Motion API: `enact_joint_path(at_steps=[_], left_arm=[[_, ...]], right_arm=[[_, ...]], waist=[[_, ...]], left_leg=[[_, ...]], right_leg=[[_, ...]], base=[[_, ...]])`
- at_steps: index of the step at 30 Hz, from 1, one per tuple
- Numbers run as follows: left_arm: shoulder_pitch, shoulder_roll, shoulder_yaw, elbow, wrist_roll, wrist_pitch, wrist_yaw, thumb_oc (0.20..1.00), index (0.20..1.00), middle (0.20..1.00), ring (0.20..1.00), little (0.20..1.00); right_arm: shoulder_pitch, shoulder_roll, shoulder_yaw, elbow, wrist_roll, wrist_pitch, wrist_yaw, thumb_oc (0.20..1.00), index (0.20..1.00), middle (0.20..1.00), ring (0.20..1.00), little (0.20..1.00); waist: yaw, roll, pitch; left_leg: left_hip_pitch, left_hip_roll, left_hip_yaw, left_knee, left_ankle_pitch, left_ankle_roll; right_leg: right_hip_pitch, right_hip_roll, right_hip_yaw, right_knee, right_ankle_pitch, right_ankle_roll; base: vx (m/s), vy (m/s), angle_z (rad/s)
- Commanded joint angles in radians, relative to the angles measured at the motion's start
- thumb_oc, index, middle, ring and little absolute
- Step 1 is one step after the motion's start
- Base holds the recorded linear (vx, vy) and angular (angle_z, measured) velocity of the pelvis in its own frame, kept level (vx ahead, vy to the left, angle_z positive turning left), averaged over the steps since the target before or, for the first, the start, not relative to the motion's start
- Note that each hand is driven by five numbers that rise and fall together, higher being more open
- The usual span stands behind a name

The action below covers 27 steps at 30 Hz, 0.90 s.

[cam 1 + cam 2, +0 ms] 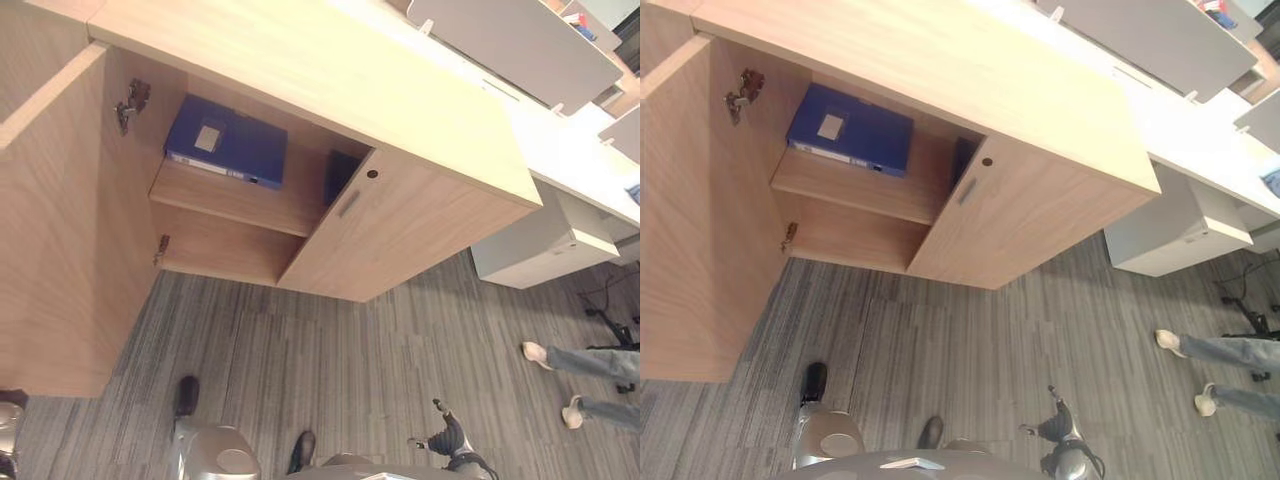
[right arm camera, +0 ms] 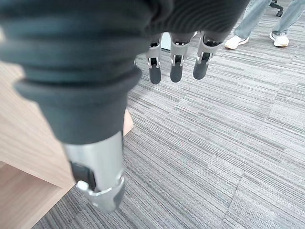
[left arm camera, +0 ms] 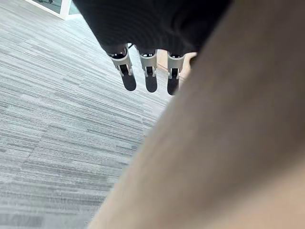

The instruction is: Put the empty folder in the office cabinet

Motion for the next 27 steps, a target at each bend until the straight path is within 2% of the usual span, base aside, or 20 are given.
enact_joint_path(at_steps=[1, 3, 4, 5, 8, 10, 11, 12, 13, 16, 17, 20, 21, 22, 23, 24, 26, 27], left_arm=[[-0.072, -0.112, -0.177, 0.017, 0.055, -0.055, -0.088, 1.0, 1.0, 1.0, 1.0, 1.0], [-0.077, -0.143, -0.195, 0.026, 0.051, -0.055, -0.092, 1.0, 1.0, 1.0, 1.0, 1.0], [-0.09, -0.199, -0.224, 0.035, 0.039, -0.053, -0.098, 1.0, 1.0, 1.0, 1.0, 1.0], [-0.09, -0.199, -0.224, 0.035, 0.039, -0.053, -0.098, 1.0, 1.0, 1.0, 1.0, 1.0], [-0.113, -0.268, -0.265, 0.036, 0.016, -0.05, -0.104, 1.0, 1.0, 1.0, 1.0, 1.0], [-0.113, -0.269, -0.265, 0.037, 0.016, -0.05, -0.103, 1.0, 1.0, 1.0, 1.0, 1.0], [-0.119, -0.278, -0.274, 0.036, 0.01, -0.05, -0.104, 1.0, 1.0, 1.0, 1.0, 1.0], [-0.157, -0.302, -0.295, 0.042, -0.009, -0.048, -0.102, 1.0, 1.0, 1.0, 1.0, 1.0], [-0.168, -0.304, -0.3, 0.046, -0.012, -0.048, -0.103, 1.0, 1.0, 1.0, 1.0, 1.0], [-0.168, -0.305, -0.3, 0.046, -0.012, -0.048, -0.103, 1.0, 1.0, 1.0, 1.0, 1.0], [-0.213, -0.299, -0.307, 0.053, -0.027, -0.042, -0.099, 1.0, 1.0, 1.0, 1.0, 1.0], [-0.23, -0.289, -0.305, 0.056, -0.038, -0.039, -0.097, 1.0, 1.0, 1.0, 1.0, 1.0], [-0.277, -0.272, -0.298, 0.073, -0.06, -0.029, -0.095, 1.0, 1.0, 1.0, 1.0, 1.0], [-0.277, -0.272, -0.298, 0.073, -0.06, -0.029, -0.095, 1.0, 1.0, 1.0, 1.0, 1.0], [-0.341, -0.235, -0.278, 0.119, -0.1, -0.011, -0.094, 1.0, 1.0, 1.0, 1.0, 1.0], [-0.341, -0.235, -0.278, 0.119, -0.1, -0.011, -0.094, 1.0, 1.0, 1.0, 1.0, 1.0], [-0.428, -0.18, -0.259, 0.162, -0.148, 0.007, -0.11, 1.0, 1.0, 1.0, 1.0, 1.0], [-0.428, -0.18, -0.259, 0.162, -0.148, 0.007, -0.11, 1.0, 1.0, 1.0, 1.0, 1.0]], right_arm=[[-0.033, -0.064, -0.024, -0.008, 0.001, 0.014, -0.024, 1.0, 1.0, 1.0, 1.0, 1.0], [-0.033, -0.065, -0.027, -0.01, -0.001, 0.016, -0.022, 1.0, 1.0, 1.0, 1.0, 1.0], [-0.031, -0.066, -0.03, -0.011, -0.008, 0.019, -0.02, 1.0, 1.0, 1.0, 1.0, 1.0], [-0.031, -0.066, -0.03, -0.011, -0.008, 0.019, -0.02, 1.0, 1.0, 1.0, 1.0, 1.0], [-0.021, -0.077, -0.037, -0.013, -0.028, 0.026, -0.019, 1.0, 1.0, 1.0, 1.0, 1.0], [-0.021, -0.078, -0.037, -0.014, -0.028, 0.026, -0.019, 1.0, 1.0, 1.0, 1.0, 1.0], [-0.014, -0.084, -0.038, -0.02, -0.036, 0.026, -0.019, 1.0, 1.0, 1.0, 1.0, 1.0], [-0.005, -0.1, -0.039, -0.019, -0.056, 0.033, -0.02, 1.0, 1.0, 1.0, 1.0, 1.0], [0.0, -0.105, -0.039, -0.021, -0.061, 0.034, -0.018, 1.0, 1.0, 1.0, 1.0, 1.0], [0.001, -0.106, -0.039, -0.021, -0.061, 0.034, -0.018, 1.0, 1.0, 1.0, 1.0, 1.0], [0.009, -0.13, -0.043, -0.04, -0.074, 0.038, -0.017, 1.0, 1.0, 1.0, 1.0, 1.0], [0.015, -0.141, -0.045, -0.051, -0.079, 0.038, -0.016, 1.0, 1.0, 1.0, 1.0, 1.0], [0.031, -0.162, -0.047, -0.071, -0.093, 0.04, -0.015, 1.0, 1.0, 1.0, 1.0, 1.0], [0.031, -0.162, -0.047, -0.071, -0.093, 0.04, -0.015, 1.0, 1.0, 1.0, 1.0, 1.0], [0.048, -0.185, -0.054, -0.081, -0.1, 0.042, -0.013, 1.0, 1.0, 1.0, 1.0, 1.0], [0.048, -0.185, -0.054, -0.081, -0.1, 0.042, -0.013, 1.0, 1.0, 1.0, 1.0, 1.0], [0.074, -0.217, -0.079, -0.101, -0.098, 0.045, -0.011, 1.0, 1.0, 1.0, 1.0, 1.0], [0.074, -0.217, -0.079, -0.101, -0.098, 0.045, -0.011, 1.0, 1.0, 1.0, 1.0, 1.0]], waist=[[-0.072, 0.055, -0.084], [-0.078, 0.069, -0.09], [-0.106, 0.094, -0.105], [-0.106, 0.094, -0.105], [-0.133, 0.138, -0.127], [-0.132, 0.139, -0.127], [-0.141, 0.149, -0.133], [-0.162, 0.188, -0.147], [-0.171, 0.199, -0.153], [-0.171, 0.2, -0.153], [-0.191, 0.234, -0.166], [-0.199, 0.246, -0.171], [-0.21, 0.269, -0.18], [-0.21, 0.269, -0.18], [-0.218, 0.289, -0.189], [-0.218, 0.289, -0.189], [-0.223, 0.318, -0.203], [-0.223, 0.318, -0.203]], left_leg=[[0.129, -0.035, 0.048, 0.002, -0.184, 0.042], [0.137, -0.035, 0.058, 0.001, -0.187, 0.042], [0.148, -0.036, 0.075, 0.0, -0.189, 0.042], [0.148, -0.036, 0.075, 0.0, -0.189, 0.042], [0.161, -0.037, 0.097, 0.0, -0.191, 0.042], [0.162, -0.037, 0.097, 0.0, -0.191, 0.042], [0.164, -0.037, 0.102, 0.0, -0.191, 0.041], [0.167, -0.035, 0.113, 0.0, -0.189, 0.038], [0.17, -0.034, 0.118, 0.0, -0.19, 0.037], [0.17, -0.034, 0.118, 0.0, -0.19, 0.037], [0.168, -0.028, 0.129, 0.0, -0.183, 0.03], [0.167, -0.026, 0.133, 0.0, -0.181, 0.027], [0.163, -0.02, 0.136, 0.0, -0.175, 0.022], [0.163, -0.02, 0.136, 0.0, -0.175, 0.022], [0.158, -0.015, 0.135, 0.0, -0.169, 0.016], [0.158, -0.015, 0.135, 0.0, -0.169, 0.016], [0.146, -0.007, 0.123, 0.0, -0.159, 0.006], [0.146, -0.007, 0.123, 0.0, -0.159, 0.006]], right_leg=[[-0.137, -0.032, 0.058, 0.009, 0.13, 0.041], [-0.137, -0.03, 0.068, 0.008, 0.129, 0.039], [-0.137, -0.03, 0.088, 0.004, 0.127, 0.036], [-0.137, -0.03, 0.088, 0.004, 0.127, 0.036], [-0.137, -0.029, 0.109, -0.005, 0.125, 0.031], [-0.137, -0.028, 0.109, -0.005, 0.125, 0.031], [-0.136, -0.028, 0.113, -0.007, 0.124, 0.03], [-0.134, -0.026, 0.125, -0.011, 0.119, 0.027], [-0.134, -0.025, 0.13, -0.013, 0.117, 0.026], [-0.135, -0.024, 0.13, -0.013, 0.117, 0.026], [-0.137, -0.019, 0.142, -0.017, 0.112, 0.023], [-0.139, -0.016, 0.144, -0.018, 0.111, 0.023], [-0.14, -0.012, 0.143, -0.02, 0.108, 0.02], [-0.14, -0.012, 0.143, -0.02, 0.108, 0.02], [-0.141, -0.007, 0.141, -0.023, 0.103, 0.02], [-0.141, -0.007, 0.141, -0.023, 0.103, 0.02], [-0.138, 0.001, 0.123, -0.026, 0.098, 0.018], [-0.138, 0.001, 0.123, -0.026, 0.098, 0.018]], base=[[0.03, 0.022, -0.2], [0.03, 0.015, -0.34], [0.02, 0.004, -0.32], [0.04, 0.019, -0.38], [0.04, 0.009, -0.42], [0.02, -0.001, -0.25], [0.05, -0.019, -0.27], [0.07, -0.021, -0.27], [0.06, -0.014, -0.15], [0.02, -0.009, -0.22], [0.05, -0.025, -0.15], [0.04, -0.015, -0.07], [0.03, -0.011, -0.02], [0.07, -0.04, -0.17], [0.03, -0.029, -0.15], [0.06, -0.047, -0.15], [0.04, -0.04, 0.0], [0.0, 0.0, 0.0]])
